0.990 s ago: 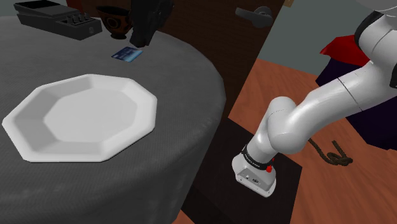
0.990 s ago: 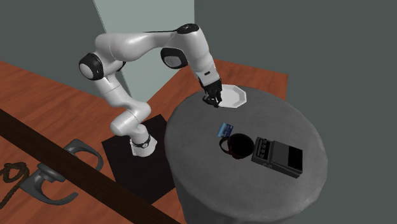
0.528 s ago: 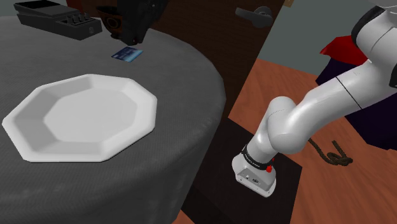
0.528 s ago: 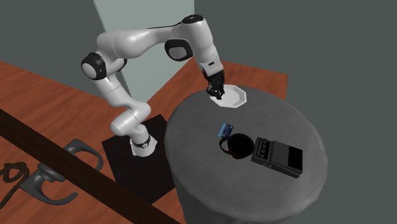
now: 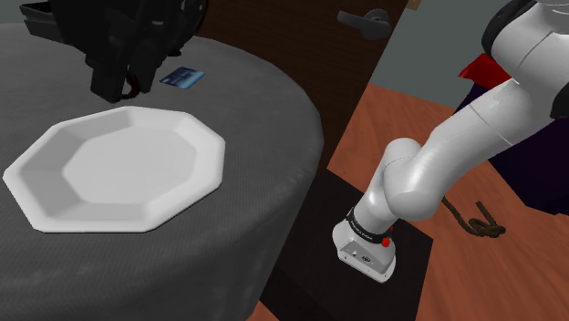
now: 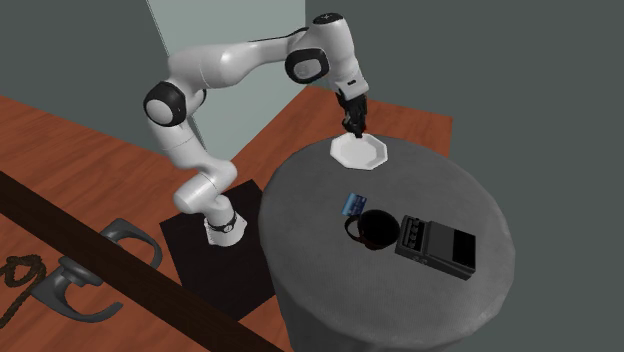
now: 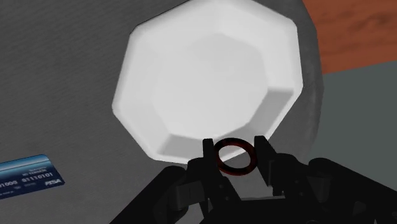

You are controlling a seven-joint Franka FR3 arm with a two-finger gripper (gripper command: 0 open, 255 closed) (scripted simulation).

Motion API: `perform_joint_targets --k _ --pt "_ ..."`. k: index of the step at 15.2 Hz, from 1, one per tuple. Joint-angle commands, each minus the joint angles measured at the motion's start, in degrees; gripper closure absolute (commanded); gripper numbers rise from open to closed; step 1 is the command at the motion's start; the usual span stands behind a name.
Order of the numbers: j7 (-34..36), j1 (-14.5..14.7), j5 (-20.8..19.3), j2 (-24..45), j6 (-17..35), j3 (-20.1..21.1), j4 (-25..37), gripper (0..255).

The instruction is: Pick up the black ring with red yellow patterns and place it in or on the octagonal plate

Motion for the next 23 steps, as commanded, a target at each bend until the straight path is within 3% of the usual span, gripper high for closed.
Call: perform_joint_targets --k 1,13,21,22,23 --pt "1.15 0.21 -0.2 0.18 1.0 0.95 -0.64 255" --pt "-0.16 1.08 1.53 -2.11 10.0 1.14 -11.8 255" --pt "-0.15 1.08 1.52 -2.11 9.99 1.15 -11.79 255" --pt "-0.15 1.08 1.52 -2.11 9.99 1.15 -11.79 0" --pt "-0.15 1.08 1.52 -2.11 9.99 1.15 -11.79 0"
